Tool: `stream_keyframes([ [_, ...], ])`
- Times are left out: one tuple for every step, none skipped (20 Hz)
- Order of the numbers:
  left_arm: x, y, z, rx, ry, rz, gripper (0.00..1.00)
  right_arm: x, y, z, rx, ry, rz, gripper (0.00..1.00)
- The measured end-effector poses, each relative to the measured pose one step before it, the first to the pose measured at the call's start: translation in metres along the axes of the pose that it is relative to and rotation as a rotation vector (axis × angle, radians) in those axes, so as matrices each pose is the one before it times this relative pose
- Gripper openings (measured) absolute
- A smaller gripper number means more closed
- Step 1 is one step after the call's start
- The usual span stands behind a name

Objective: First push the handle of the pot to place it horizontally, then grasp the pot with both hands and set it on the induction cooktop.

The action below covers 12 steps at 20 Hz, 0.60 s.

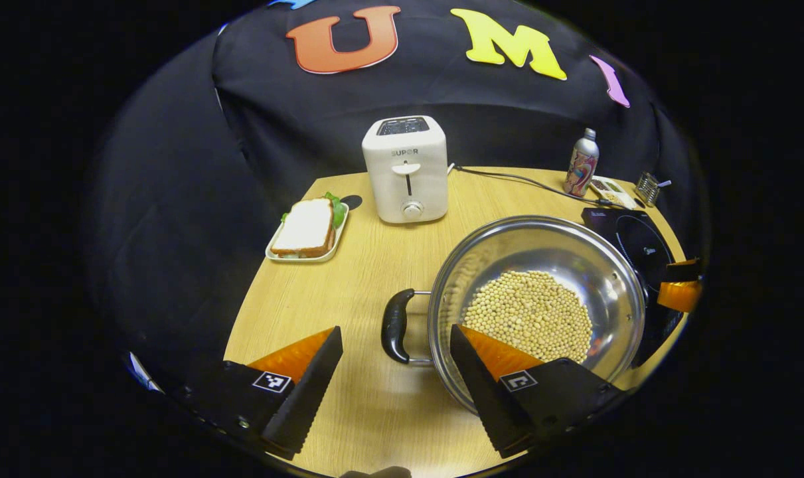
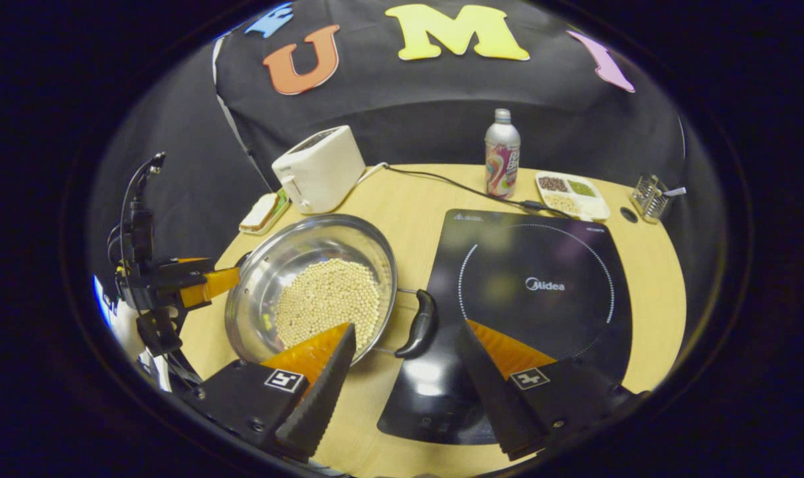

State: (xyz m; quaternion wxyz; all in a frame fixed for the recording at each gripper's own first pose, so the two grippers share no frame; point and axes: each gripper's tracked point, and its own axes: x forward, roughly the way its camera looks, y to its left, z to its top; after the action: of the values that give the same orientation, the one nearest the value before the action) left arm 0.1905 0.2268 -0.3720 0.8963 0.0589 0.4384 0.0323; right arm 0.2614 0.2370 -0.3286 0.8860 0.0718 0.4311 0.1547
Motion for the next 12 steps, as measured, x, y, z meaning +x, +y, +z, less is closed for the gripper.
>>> stream_keyframes([
  [0.00822, 0.00317, -0.00249, 0.00630, 0.02214, 0.00839, 0.98, 0.00819, -0.00079, 0.00002, 0.01182, 0.02237, -0.00159, 0.98],
  [0.00885, -0.00180, -0.00037, -0.00216, 0.01790, -0.01549, 0.98, 0.00613, -0.00193, -0.00051, 0.01123, 0.01568, -0.00204, 0.97],
  [0.00247, -0.00117, -0.00012, -0.00213, 0.01650, -0.00658, 0.98, 0.00486, -0.00123, 0.00050, 0.01387, 0.01200, -0.00059, 0.97],
  [0.00515, -0.00128, -0.00099, 0.00300, 0.00834, -0.00490, 0.98, 0.00367, 0.00024, -0.00076, 0.01468, 0.01137, 0.00445, 0.97],
  [0.00363, -0.00152, -0.00163, 0.00284, 0.01106, -0.00215, 0.97, 0.00359, -0.00043, -0.00116, 0.01472, 0.01604, 0.00098, 0.90],
  [0.00282, -0.00166, -0.00126, 0.00197, 0.00702, -0.00133, 0.97, 0.00101, 0.00091, -0.00279, 0.00705, 0.01115, -0.00071, 0.90],
  [0.00254, -0.00081, -0.00187, 0.00248, 0.00995, -0.00274, 0.97, 0.00219, 0.00003, 0.00662, -0.00088, -0.01958, -0.00187, 0.96],
  [0.00163, -0.00192, 0.00034, -0.00004, 0.00415, -0.00754, 0.97, 0.00154, 0.00216, -0.00328, 0.00071, 0.02056, 0.00087, 0.89],
  [0.00016, -0.00304, -0.00141, -0.00147, 0.01119, -0.01445, 0.95, 0.00152, 0.00213, 0.00521, 0.00195, -0.02673, -0.00104, 0.86],
  [0.00085, -0.00338, 0.00042, 0.00463, 0.00796, -0.00797, 0.90, 0.00198, 0.00224, -0.00320, -0.00420, 0.02335, -0.00080, 0.83],
  [0.00168, -0.00408, -0.00241, 0.01059, 0.01468, -0.01200, 0.85, 0.00017, -0.00133, 0.00524, -0.00396, -0.01250, -0.01480, 0.72],
  [0.00455, -0.00186, -0.00082, 0.01287, 0.01264, 0.00016, 0.74, 0.00222, -0.00125, -0.00229, 0.00013, 0.00312, -0.01841, 0.76],
])
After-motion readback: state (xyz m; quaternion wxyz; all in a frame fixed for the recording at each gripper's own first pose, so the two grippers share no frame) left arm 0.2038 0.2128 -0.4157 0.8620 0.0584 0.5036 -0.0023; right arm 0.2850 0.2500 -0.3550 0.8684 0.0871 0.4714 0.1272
